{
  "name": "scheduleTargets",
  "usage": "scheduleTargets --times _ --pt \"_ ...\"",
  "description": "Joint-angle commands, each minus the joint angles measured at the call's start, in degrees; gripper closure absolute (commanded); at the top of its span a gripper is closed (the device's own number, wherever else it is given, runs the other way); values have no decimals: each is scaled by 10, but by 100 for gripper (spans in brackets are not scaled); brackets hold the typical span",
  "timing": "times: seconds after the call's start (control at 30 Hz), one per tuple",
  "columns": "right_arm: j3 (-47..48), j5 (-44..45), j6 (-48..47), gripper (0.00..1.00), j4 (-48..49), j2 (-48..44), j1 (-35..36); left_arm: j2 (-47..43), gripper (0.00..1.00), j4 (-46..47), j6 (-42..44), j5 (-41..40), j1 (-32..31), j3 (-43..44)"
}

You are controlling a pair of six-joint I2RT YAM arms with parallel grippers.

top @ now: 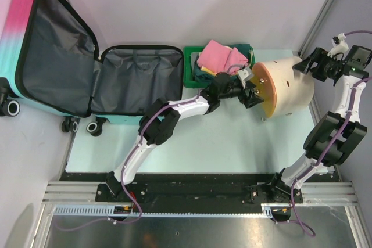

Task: Open, take out, and arrange the luggage

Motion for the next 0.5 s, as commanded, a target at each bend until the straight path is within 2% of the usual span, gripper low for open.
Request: scheduleTargets --times 0.0,0.13,0.23,0.37,0.47 --pt "56 -15 -24 20 -121 30 33 -83 6 69 3 9 6 -55" --pt "132 25 -43 16 -146 21 16 -201 3 61 41 37 34 -222" --pt "186 66 -56 15 -183 4 10 -276 3 34 40 66 61 -293" --pt "184 83 -77 12 -225 -54 14 -334 3 10 35 76 91 -336" --pt "147 113 -82 11 -266 -104 38 -355 3 -3 24 64 108 -350"
